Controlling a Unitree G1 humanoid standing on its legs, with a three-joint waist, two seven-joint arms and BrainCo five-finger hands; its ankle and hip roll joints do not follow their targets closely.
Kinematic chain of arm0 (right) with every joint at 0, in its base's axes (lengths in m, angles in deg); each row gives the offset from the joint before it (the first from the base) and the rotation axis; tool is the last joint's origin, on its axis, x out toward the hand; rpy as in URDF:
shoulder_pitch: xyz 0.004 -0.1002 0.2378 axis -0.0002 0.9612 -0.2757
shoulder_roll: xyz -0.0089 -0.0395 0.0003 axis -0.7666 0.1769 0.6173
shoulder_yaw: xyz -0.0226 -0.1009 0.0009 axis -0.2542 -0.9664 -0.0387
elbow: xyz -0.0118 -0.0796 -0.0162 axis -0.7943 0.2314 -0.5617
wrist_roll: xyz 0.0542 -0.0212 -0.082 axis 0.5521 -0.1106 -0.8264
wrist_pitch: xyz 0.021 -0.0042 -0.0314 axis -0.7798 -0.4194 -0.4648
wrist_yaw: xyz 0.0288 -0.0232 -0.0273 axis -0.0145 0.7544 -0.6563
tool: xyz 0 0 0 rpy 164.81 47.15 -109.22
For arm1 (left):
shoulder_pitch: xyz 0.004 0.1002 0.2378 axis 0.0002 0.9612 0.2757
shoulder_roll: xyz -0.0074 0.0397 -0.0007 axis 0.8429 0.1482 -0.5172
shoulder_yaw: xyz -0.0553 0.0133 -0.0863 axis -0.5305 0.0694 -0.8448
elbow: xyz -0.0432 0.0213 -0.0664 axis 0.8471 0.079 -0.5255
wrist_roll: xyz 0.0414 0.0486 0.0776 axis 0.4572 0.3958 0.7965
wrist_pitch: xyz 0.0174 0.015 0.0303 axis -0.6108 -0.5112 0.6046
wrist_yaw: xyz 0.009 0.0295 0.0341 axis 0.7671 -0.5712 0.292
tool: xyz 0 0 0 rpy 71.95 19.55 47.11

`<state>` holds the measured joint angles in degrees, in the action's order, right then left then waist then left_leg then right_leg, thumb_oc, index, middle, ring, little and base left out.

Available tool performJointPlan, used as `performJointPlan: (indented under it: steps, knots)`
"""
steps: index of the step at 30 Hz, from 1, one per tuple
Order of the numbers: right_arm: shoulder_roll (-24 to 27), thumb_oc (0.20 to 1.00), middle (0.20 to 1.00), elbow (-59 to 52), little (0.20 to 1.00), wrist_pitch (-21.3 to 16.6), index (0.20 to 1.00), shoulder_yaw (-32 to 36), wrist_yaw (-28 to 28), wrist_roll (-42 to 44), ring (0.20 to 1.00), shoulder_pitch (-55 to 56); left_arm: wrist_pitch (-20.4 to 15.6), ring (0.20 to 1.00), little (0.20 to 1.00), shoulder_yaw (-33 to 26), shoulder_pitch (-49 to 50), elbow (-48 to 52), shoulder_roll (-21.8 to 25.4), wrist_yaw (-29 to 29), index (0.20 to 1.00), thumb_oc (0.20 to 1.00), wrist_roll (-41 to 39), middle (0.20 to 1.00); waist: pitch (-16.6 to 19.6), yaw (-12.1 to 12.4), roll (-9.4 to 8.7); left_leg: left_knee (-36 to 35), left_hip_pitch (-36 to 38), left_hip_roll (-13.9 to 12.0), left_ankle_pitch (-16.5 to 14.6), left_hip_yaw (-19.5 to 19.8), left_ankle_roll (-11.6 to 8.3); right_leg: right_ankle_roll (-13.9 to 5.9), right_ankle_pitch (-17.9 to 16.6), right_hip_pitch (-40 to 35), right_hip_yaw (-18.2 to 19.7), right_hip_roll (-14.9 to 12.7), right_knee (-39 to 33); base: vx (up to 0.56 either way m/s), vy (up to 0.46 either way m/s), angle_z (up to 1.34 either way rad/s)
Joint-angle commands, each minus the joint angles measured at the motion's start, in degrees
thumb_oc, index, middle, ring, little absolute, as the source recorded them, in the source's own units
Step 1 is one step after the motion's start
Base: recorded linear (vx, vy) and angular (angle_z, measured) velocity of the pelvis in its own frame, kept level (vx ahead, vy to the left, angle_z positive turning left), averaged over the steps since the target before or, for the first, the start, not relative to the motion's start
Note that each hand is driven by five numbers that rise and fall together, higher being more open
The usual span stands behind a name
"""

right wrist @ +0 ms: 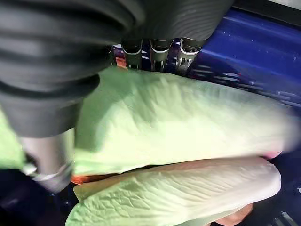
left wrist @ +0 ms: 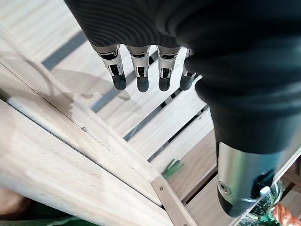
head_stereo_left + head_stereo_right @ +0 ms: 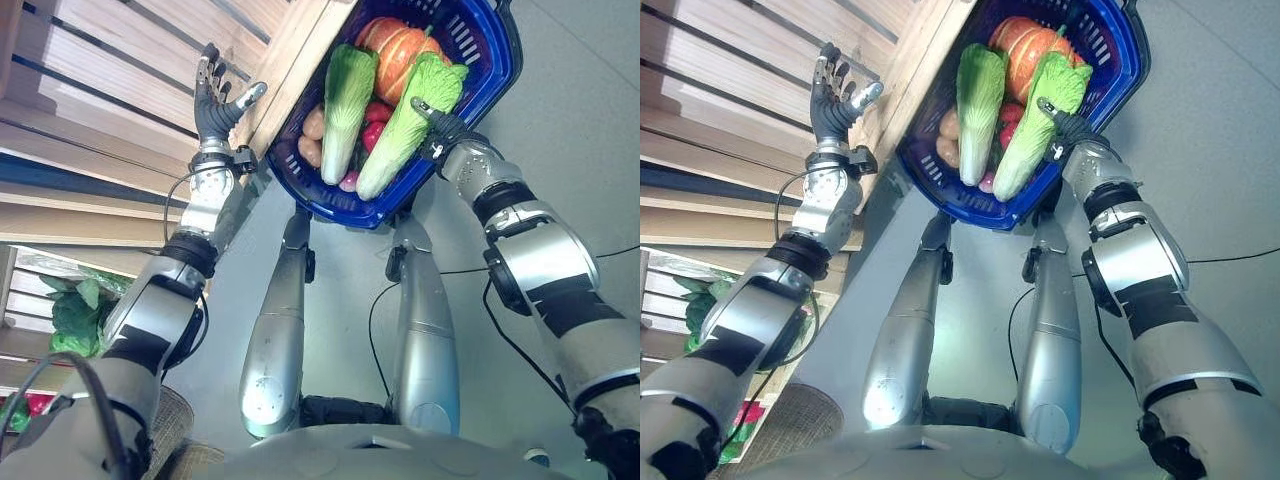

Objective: Pick up fruits and vegetables into the basket

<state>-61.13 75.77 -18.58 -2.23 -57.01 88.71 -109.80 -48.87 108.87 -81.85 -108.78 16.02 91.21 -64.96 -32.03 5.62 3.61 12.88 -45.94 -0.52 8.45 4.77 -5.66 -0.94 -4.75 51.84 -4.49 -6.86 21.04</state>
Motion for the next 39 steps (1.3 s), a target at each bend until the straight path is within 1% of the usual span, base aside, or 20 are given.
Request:
performJointPlan:
  steps: [1, 6, 11, 15, 18, 19, 21, 23, 26, 28, 29, 32, 35, 36, 39]
  knots:
    - [2.21, 1.000, 1.000, 0.78, 1.000, -1.78, 1.000, 0.21, -1.21, -1.92, 1.000, -0.43, -4.08, 1.000, 1.000, -1.39, 0.61, 2.08, -3.00, 1.60, 1.000, 1.000, 0.57, 1.000, 2.23, -0.47, 6.00, 3.55, -2.08, 4.75, -3.22, -1.71, 2.53, -2.83, 5.25, -1.81, -2.26, 2.41, 2.35, 0.00, 0.000, 0.00]
    - [2.41, 1.000, 1.000, 1.14, 1.000, -1.90, 1.000, 0.46, -1.20, -2.65, 1.000, 0.12, -3.57, 1.000, 1.000, -1.49, 1.59, 2.36, -2.64, 1.10, 1.000, 1.000, 0.56, 1.000, 2.23, -0.45, 5.90, 3.42, -0.69, 4.85, -3.43, -1.47, 2.69, -2.81, 5.37, -3.10, -2.24, 2.34, 2.40, 0.00, 0.000, 0.00]
    - [2.54, 1.000, 1.000, 1.31, 1.000, -1.95, 1.000, 0.67, -0.89, -4.31, 1.000, 1.79, -2.42, 1.000, 1.000, -1.85, 3.13, 2.85, -1.93, 1.33, 1.000, 1.000, 1.71, 1.000, 2.23, -0.58, 5.11, 1.78, 2.79, 4.86, -3.43, -1.58, 2.82, -3.03, 4.81, -6.94, -2.58, 2.21, 0.25, 0.00, 0.000, 0.00]
    - [2.71, 1.000, 1.000, 1.32, 1.000, -2.75, 1.000, 0.64, -0.50, -8.16, 1.000, 3.41, -1.47, 1.000, 1.000, -2.32, 4.88, 3.02, -0.79, 0.31, 1.000, 1.000, 2.63, 1.000, 2.23, -0.67, 4.44, -0.29, 6.71, 4.80, -3.33, -1.69, 2.78, -3.28, 4.12, -11.10, -2.98, 2.00, -2.18, 0.00, 0.000, 0.00]
    - [2.67, 1.000, 1.000, 1.06, 1.000, -5.04, 1.000, -0.08, -1.21, -13.11, 1.000, 4.78, 0.30, 1.000, 1.000, -2.10, 5.80, 2.81, 0.02, 0.33, 1.000, 1.000, 5.54, 1.000, 2.23, -0.77, 3.79, -2.19, 10.53, 4.43, -3.22, -1.80, 2.70, -3.59, 3.64, -14.85, -3.24, 1.67, -4.21, 0.00, 0.000, 0.00]
    - [2.64, 1.000, 1.000, 0.88, 1.000, -6.66, 1.000, -0.34, -1.52, -14.92, 1.000, 5.20, 1.12, 1.000, 1.000, -1.97, 6.12, 2.63, 0.40, 0.23, 1.000, 1.000, 6.63, 1.000, 2.23, -0.75, 3.64, -2.81, 11.68, 4.28, -3.20, -1.86, 2.69, -3.65, 3.55, -15.92, -3.40, 1.58, -4.73, 0.00, 0.000, 0.00]
    - [2.77, 1.000, 1.000, -0.43, 1.000, -8.62, 1.000, -0.93, -2.35, -17.83, 1.000, 6.82, 2.68, 1.000, 1.000, -1.57, 7.57, 2.08, 1.67, -0.74, 1.000, 1.000, 8.06, 1.000, 2.23, -0.78, 3.14, -4.15, 15.06, 4.06, -3.14, -1.97, 2.51, -3.92, 3.36, -19.46, -3.78, 1.21, -6.14, 0.00, 0.000, 0.00]
    - [2.91, 1.000, 1.000, -1.56, 1.000, -10.80, 1.000, -1.38, -2.88, -19.41, 1.000, 8.49, 3.61, 1.000, 1.000, -1.17, 9.08, 1.48, 2.30, -1.40, 1.000, 1.000, 9.19, 1.000, 2.23, -0.96, 2.82, -5.53, 17.88, 3.91, -2.90, -2.04, 2.47, -4.09, 2.91, -22.31, -3.98, 0.96, -7.62, -0.01, 0.023, -0.04]
    - [3.99, 1.000, 1.000, -4.83, 1.000, -13.26, 1.000, -1.51, -2.90, -19.48, 1.000, 14.59, 4.86, 1.000, 1.000, -0.93, 13.27, 0.76, 4.13, -3.61, 1.000, 1.000, 11.13, 1.000, 2.61, -1.41, 2.00, -8.06, 24.09, 3.65, -3.08, -2.29, 2.40, -4.43, 2.65, -28.94, -4.08, 0.36, -10.62, 0.00, 0.000, 0.00]
    - [4.08, 1.000, 1.000, -6.25, 1.000, -14.76, 1.000, -0.88, -2.89, -19.62, 1.000, 18.88, 5.17, 1.000, 1.000, -1.09, 16.16, 0.18, 4.39, -4.55, 1.000, 1.000, 12.83, 1.000, 4.43, -1.57, 1.36, -9.25, 26.07, 3.42, -3.37, -2.41, 2.44, -4.68, 2.48, -31.24, -4.17, 0.06, -12.18, 0.04, 0.007, -0.02]
    - [3.79, 1.000, 1.000, -7.25, 1.000, -16.12, 1.000, -0.44, -3.10, -20.25, 1.000, 23.48, 5.64, 1.000, 1.000, -1.10, 19.08, -0.83, 4.51, -5.70, 1.000, 1.000, 14.46, 1.000, 6.37, -1.81, 0.66, -10.38, 28.08, 3.17, -3.82, -2.59, 2.51, -4.98, 2.23, -33.64, -4.04, -0.24, -13.99, 0.08, 0.012, -0.06]
    - [3.07, 1.000, 1.000, -8.39, 1.000, -17.87, 1.000, 0.22, -3.07, -20.99, 1.000, 30.33, 6.69, 1.000, 1.000, -0.96, 23.06, -2.92, 4.33, -7.81, 1.000, 1.000, 17.33, 1.000, 9.30, -2.46, -0.24, -11.71, 31.22, 2.85, -4.39, -2.81, 2.50, -5.21, 1.76, -37.52, -3.84, -0.31, -16.71, 0.10, 0.013, -0.04]
    - [2.69, 1.000, 1.000, -9.41, 1.000, -18.50, 1.000, 1.23, -2.72, -22.77, 1.000, 36.49, 7.27, 1.000, 1.000, -1.08, 27.10, -4.94, 4.11, -10.29, 1.000, 1.000, 19.62, 1.000, 12.12, -3.02, -0.79, -13.28, 34.35, 2.49, -4.80, -3.19, 2.53, -5.42, 1.50, -41.11, -3.63, -0.20, -18.91, 0.12, 0.012, -0.07]
    - [2.46, 1.000, 1.000, -9.64, 1.000, -19.31, 1.000, 2.11, -2.02, -24.08, 1.000, 40.26, 7.55, 1.000, 1.000, -1.49, 29.49, -5.71, 3.80, -11.34, 1.000, 1.000, 20.70, 1.000, 13.77, -3.24, -1.02, -13.98, 36.00, 2.26, -5.01, -3.41, 2.57, -5.57, 1.48, -42.75, -3.61, -0.09, -19.73, 0.16, 0.010, -0.06]
    - [2.06, 1.000, 1.000, -9.25, 1.000, -19.89, 1.000, 4.34, 0.02, -26.49, 1.000, 47.89, 7.95, 1.000, 1.000, -2.40, 34.22, -8.83, 2.66, -14.68, 1.000, 1.000, 24.09, 1.000, 17.58, -3.80, -1.50, -15.22, 39.46, 1.80, -5.57, -3.96, 2.79, -5.92, 1.59, -45.91, -3.45, 0.10, -20.91, 0.19, 0.015, -0.07]
